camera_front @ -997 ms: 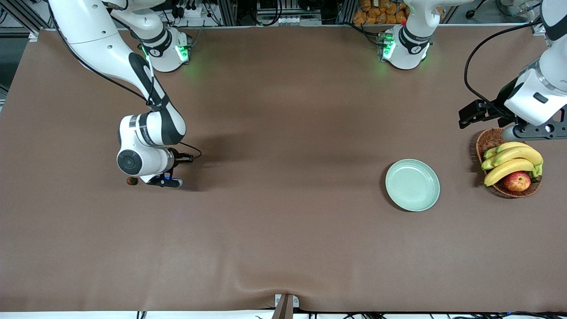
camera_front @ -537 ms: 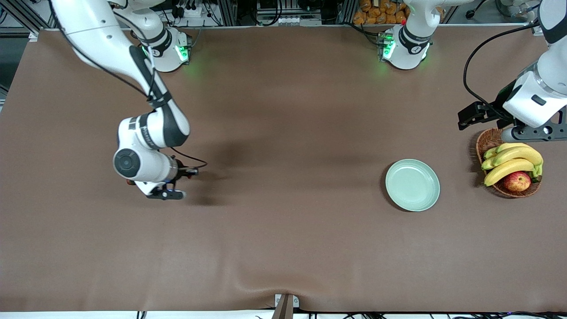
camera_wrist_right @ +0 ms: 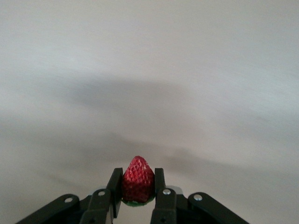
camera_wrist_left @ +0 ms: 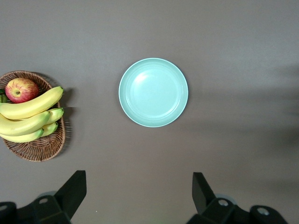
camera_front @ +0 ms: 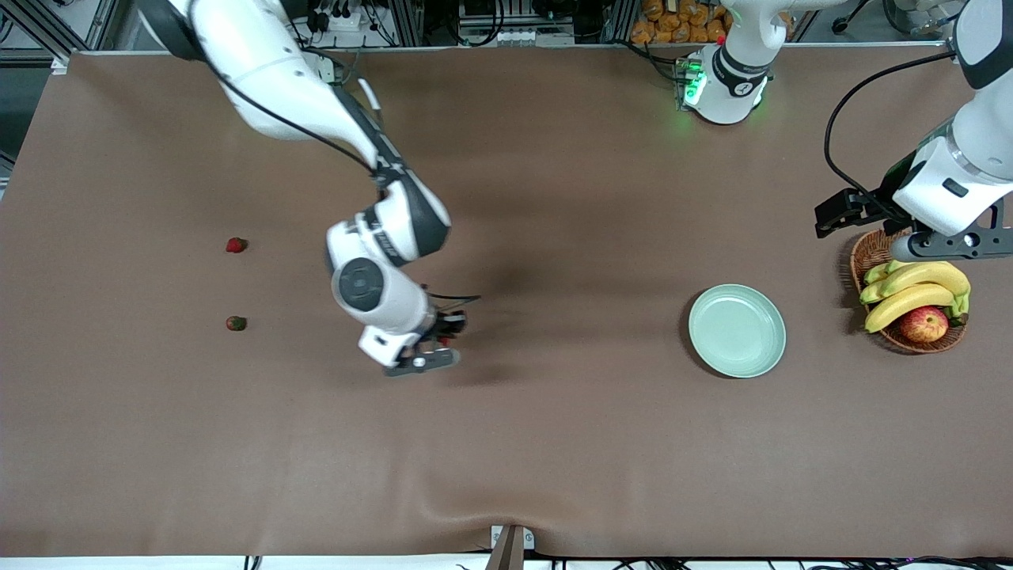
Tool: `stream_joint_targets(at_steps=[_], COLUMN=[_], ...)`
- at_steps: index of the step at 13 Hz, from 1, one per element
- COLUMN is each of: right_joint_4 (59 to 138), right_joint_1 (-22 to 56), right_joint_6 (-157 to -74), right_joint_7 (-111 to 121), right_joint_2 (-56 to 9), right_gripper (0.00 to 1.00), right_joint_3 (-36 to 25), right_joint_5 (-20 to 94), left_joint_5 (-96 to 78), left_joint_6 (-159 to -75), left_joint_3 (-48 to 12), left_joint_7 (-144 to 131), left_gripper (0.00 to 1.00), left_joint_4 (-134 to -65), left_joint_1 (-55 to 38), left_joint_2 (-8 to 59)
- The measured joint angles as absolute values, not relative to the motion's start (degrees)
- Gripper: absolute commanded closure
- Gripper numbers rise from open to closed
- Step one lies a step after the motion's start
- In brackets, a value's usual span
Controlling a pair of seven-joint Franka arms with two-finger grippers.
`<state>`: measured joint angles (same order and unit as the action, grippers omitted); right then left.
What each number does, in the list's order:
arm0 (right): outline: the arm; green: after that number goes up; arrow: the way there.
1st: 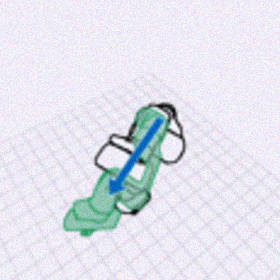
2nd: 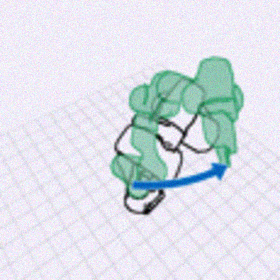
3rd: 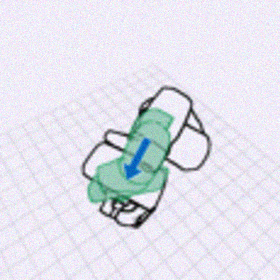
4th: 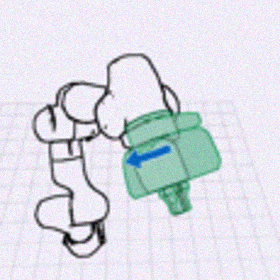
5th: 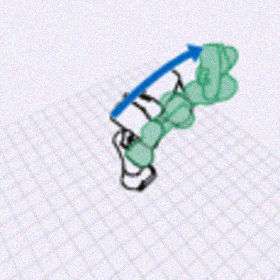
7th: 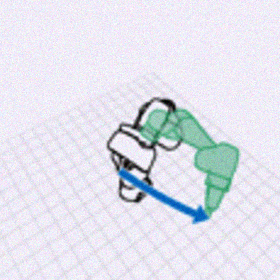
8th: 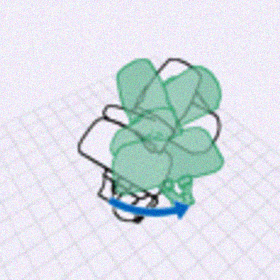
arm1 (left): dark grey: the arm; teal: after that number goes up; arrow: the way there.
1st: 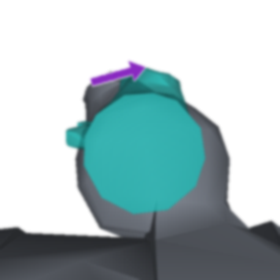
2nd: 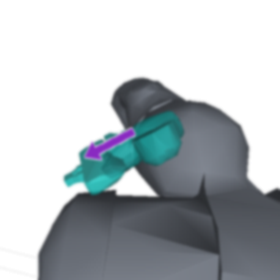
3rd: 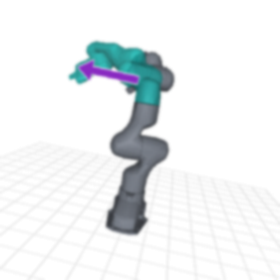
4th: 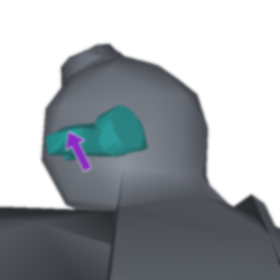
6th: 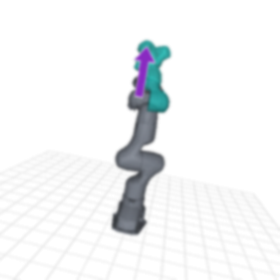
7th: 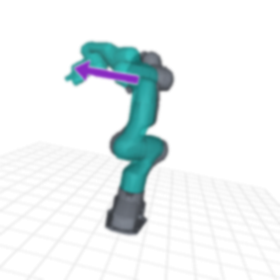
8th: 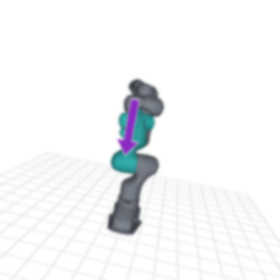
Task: Collect all strawberries into plate
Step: 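Carry the strawberry to mid-table with the right gripper while the left gripper approaches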
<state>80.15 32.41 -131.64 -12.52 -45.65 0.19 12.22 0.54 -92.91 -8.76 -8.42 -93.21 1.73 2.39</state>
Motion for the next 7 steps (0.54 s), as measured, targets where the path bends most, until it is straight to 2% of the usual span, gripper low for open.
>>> stream_joint_targets(at_steps=[2,4,5,6,7], right_joint_4=[78.7,75.5,73.5,71.9,70.9], right_joint_1=[36.1,39.2,40.8,42.4,43.5], right_joint_6=[-138.7,-141.0,-141.1,-141.2,-141.2], right_joint_7=[-13.7,-17.4,-18.9,-19.8,-20.4], right_joint_2=[-49.0,-52.6,-54.3,-55.6,-56.4], right_gripper=[1.00,1.00,0.55,0.01,0.00], right_joint_3=[0.2,0.3,0.3,0.3,0.3], right_joint_5=[12.3,12.3,12.3,12.3,12.3], left_joint_5=[0.5,0.5,0.5,0.5,0.5], left_joint_6=[-93.6,-94.0,-94.3,-95.0,-96.2], left_joint_3=[-8.8,-8.8,-8.8,-8.9,-9.0], left_joint_7=[-8.4,-8.4,-8.4,-8.4,-8.5], left_gripper=[0.00,0.00,0.00,0.00,0.00], left_joint_4=[-93.9,-94.3,-94.5,-94.5,-94.6], left_joint_1=[1.7,1.7,1.6,1.2,0.4], left_joint_2=[2.5,2.8,3.3,4.2,5.6])
